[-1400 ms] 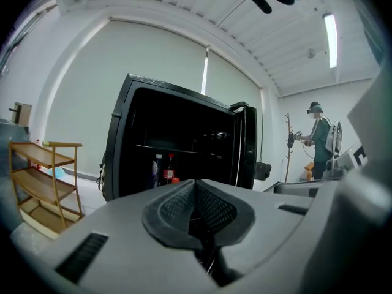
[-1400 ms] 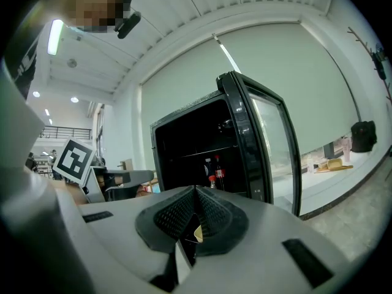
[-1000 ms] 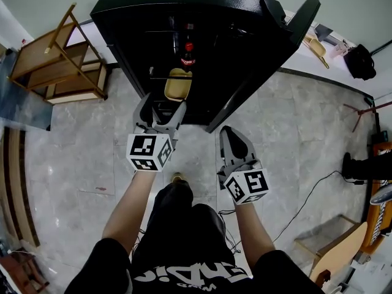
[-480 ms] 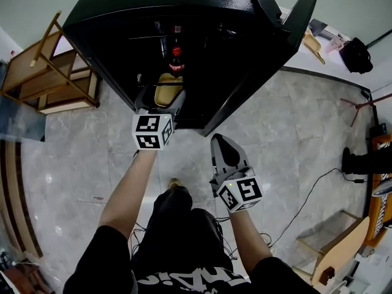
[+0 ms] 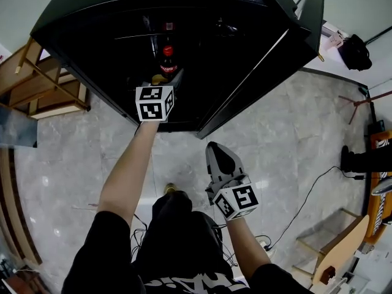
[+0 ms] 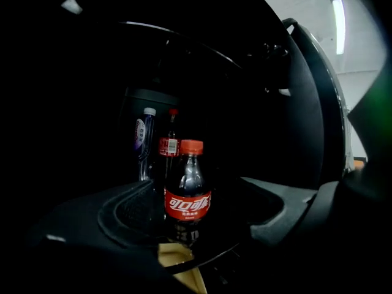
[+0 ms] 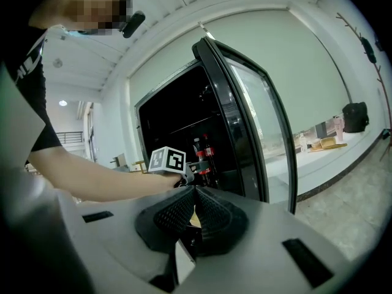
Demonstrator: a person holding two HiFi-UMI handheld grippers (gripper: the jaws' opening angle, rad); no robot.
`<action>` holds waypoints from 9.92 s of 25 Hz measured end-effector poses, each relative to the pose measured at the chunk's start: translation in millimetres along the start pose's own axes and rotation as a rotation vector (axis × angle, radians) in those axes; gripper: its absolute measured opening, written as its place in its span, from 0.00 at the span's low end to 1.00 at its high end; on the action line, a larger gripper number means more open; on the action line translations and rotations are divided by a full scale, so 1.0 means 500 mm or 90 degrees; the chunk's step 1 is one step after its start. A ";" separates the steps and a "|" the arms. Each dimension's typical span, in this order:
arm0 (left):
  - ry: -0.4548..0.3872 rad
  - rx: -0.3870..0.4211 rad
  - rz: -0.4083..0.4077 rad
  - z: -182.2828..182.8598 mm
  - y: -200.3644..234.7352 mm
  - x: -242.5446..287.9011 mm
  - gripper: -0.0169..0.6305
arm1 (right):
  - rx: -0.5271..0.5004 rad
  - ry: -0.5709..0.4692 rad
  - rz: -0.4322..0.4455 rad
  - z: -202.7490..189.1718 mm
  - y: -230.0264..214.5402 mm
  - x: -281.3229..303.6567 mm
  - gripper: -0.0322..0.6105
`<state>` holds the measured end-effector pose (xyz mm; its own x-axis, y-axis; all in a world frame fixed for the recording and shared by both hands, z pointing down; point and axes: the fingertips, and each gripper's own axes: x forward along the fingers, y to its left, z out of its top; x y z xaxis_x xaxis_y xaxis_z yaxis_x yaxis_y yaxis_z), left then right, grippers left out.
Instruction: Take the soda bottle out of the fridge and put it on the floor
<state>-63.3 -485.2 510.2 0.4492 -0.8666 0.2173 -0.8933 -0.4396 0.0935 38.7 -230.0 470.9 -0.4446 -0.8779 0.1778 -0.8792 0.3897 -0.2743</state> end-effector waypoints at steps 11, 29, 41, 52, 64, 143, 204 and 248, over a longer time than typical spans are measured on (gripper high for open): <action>0.015 0.016 0.005 -0.016 0.015 0.070 0.55 | 0.014 0.007 -0.031 -0.022 -0.023 -0.009 0.09; 0.011 0.025 0.009 0.010 -0.040 -0.099 0.50 | 0.022 0.009 -0.020 -0.023 0.001 -0.098 0.09; 0.009 0.051 -0.056 -0.024 -0.124 -0.249 0.50 | 0.013 -0.012 -0.017 -0.062 -0.006 -0.162 0.09; 0.001 0.020 -0.108 -0.247 -0.164 -0.273 0.50 | -0.018 -0.011 -0.038 -0.275 -0.134 -0.133 0.09; -0.009 0.064 -0.132 -0.522 -0.171 -0.221 0.50 | -0.025 -0.037 -0.032 -0.562 -0.256 -0.053 0.09; 0.129 0.063 -0.192 -1.325 -0.288 -0.136 0.55 | -0.023 -0.024 -0.043 -0.817 -0.350 -0.065 0.09; 0.134 -0.047 -0.194 0.214 -0.355 -0.631 0.04 | 0.029 0.043 -0.030 0.315 0.047 -0.328 0.09; -0.038 -0.034 -0.102 0.374 -0.295 -0.712 0.04 | -0.044 -0.021 -0.043 0.403 0.044 -0.328 0.09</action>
<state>-88.8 -155.9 237.2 0.5841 -0.8000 0.1374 -0.8093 -0.5609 0.1745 126.7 -133.5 245.3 -0.3784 -0.9113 0.1619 -0.9173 0.3459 -0.1971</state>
